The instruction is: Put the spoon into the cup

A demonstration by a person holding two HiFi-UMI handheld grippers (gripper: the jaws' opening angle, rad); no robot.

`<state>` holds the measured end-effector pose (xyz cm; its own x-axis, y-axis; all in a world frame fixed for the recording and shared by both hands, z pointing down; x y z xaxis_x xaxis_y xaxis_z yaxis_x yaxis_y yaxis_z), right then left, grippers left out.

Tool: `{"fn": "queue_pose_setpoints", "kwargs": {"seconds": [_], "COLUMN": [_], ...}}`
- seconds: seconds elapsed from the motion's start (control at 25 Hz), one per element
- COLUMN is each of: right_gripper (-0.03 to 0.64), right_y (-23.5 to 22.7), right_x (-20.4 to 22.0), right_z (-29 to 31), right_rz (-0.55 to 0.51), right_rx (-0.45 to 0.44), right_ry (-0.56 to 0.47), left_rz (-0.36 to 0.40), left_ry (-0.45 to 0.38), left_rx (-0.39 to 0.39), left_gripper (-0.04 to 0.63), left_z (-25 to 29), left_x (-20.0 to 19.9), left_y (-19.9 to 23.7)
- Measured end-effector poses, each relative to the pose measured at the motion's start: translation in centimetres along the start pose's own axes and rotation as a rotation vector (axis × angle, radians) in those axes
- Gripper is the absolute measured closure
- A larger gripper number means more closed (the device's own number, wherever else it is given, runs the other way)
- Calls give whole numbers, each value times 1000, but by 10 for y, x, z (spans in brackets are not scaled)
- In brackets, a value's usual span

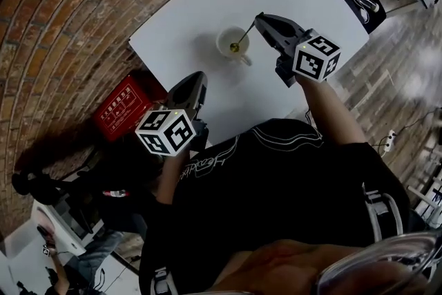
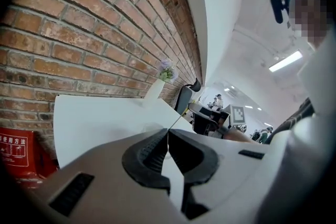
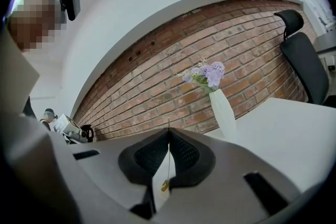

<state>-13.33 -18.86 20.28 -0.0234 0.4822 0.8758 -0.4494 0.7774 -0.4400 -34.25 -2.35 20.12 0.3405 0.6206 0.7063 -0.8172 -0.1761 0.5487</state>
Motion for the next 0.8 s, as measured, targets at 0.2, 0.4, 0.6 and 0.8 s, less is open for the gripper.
{"fn": "queue_pose_setpoints", "kwargs": {"seconds": [0.2,0.4,0.6,0.8], "right_gripper": [617,617,617,617], "right_y": [-13,-22,-25,-28], "right_x": [18,30,41,53], "right_z": [21,33,39,43], "right_rz": [-11,27,43,51], "right_rx": [19,20,29,28], "right_ry": [45,63,79,88], "left_rz": [-18,-48,-125,-178], "left_ry": [16,35,50,60], "left_rx": [-16,-28,-24,-36], "left_gripper": [591,591,591,591], "left_z": [7,12,14,17], "left_x": [2,9,18,28], "left_y": [14,27,45,57]}}
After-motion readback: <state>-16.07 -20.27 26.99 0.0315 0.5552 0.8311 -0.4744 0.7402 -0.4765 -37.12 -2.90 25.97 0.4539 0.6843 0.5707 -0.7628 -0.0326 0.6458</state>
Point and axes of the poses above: the fingertips, and each gripper's own axes: z forward along the fingers, y to its left, x out of its underside, the point moved 7 cm from there along -z, backward along the fingers, and after that the axes turned 2 degrees about y, right-handed, at the moved point
